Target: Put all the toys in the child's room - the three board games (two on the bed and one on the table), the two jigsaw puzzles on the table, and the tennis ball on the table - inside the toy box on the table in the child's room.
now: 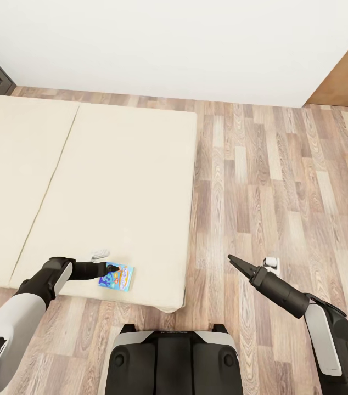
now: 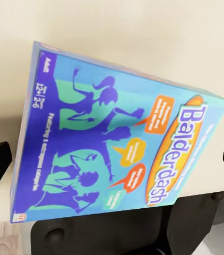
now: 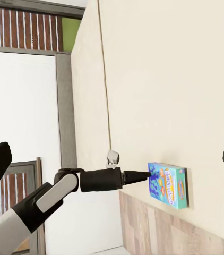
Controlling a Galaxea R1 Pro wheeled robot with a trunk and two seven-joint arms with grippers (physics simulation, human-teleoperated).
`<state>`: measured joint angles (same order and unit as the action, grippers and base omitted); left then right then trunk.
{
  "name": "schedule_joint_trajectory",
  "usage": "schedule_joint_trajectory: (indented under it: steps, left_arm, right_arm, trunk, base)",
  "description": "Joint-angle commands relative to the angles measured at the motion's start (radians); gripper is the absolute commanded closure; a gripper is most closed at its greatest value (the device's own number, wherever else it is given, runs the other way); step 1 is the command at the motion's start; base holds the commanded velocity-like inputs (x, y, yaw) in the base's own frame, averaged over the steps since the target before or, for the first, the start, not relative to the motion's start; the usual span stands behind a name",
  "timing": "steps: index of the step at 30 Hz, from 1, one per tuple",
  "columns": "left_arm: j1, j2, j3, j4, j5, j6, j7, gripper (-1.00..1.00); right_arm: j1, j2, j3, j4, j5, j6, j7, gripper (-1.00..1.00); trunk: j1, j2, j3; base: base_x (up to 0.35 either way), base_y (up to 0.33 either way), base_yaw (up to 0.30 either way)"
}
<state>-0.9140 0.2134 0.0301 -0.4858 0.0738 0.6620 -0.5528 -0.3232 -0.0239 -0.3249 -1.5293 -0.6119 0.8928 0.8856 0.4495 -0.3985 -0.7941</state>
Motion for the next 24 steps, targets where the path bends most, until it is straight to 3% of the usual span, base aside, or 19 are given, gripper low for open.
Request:
schedule_joint_trajectory:
  steps: [1, 24]
  left_arm:
    - [0.0, 0.0, 0.002, 0.0, 0.008, 0.009, 0.001, -1.0]
    - [0.0, 0.0, 0.002, 0.0, 0.008, 0.006, 0.099, -1.0]
  right_arm:
    - [0.0, 0.0, -0.001, 0.0, 0.0, 0.005, 0.003, -1.0]
    - [0.0, 0.001, 0.0, -0.006, 0.0, 0.005, 0.002, -1.0]
  trunk:
    - [0.001, -0.001, -0.001]
    - [0.001, -0.001, -0.001]
  base:
    - [0.0, 0.0, 0.0]
    - [0.0, 0.0, 0.0]
